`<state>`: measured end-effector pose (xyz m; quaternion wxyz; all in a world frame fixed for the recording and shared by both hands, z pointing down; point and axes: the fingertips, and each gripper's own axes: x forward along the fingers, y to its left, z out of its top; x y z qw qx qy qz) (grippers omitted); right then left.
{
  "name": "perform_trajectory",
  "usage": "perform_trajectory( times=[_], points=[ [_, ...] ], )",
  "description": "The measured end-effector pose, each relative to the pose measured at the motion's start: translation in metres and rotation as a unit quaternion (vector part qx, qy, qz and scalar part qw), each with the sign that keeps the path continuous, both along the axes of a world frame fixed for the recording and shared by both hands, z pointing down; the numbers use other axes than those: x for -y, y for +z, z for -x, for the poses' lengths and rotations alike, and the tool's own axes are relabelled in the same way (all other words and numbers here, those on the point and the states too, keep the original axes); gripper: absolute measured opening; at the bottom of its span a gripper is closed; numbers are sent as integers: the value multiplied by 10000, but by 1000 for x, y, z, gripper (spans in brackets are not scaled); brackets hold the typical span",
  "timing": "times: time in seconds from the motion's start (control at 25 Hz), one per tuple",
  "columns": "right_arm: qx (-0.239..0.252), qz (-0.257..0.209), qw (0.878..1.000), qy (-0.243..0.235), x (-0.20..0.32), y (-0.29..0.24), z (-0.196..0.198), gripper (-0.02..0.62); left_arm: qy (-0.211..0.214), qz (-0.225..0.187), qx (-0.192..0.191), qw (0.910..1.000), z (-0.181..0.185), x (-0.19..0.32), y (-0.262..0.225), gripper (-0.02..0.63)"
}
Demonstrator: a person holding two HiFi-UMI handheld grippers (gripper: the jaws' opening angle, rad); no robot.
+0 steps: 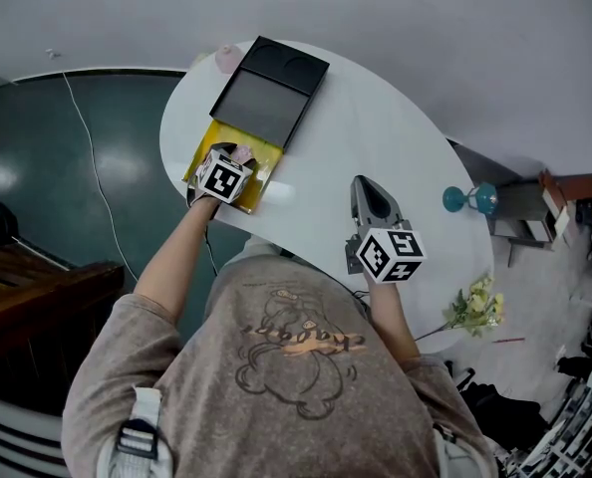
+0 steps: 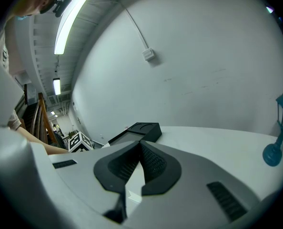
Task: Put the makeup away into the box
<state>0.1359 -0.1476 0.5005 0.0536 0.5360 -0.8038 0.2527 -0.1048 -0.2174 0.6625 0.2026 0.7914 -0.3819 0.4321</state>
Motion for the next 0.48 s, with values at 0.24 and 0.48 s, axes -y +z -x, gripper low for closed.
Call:
perform_trajectory(
  times=[0.24,0.48],
  points=[
    [-12,32,10000,7,-2,1,1,3,133,78,81,9998,-1,0,7,252],
    [-10,43,10000,41,-4,3,-1,3,211,-106,272,9993,0,7,0,252]
  ],
)
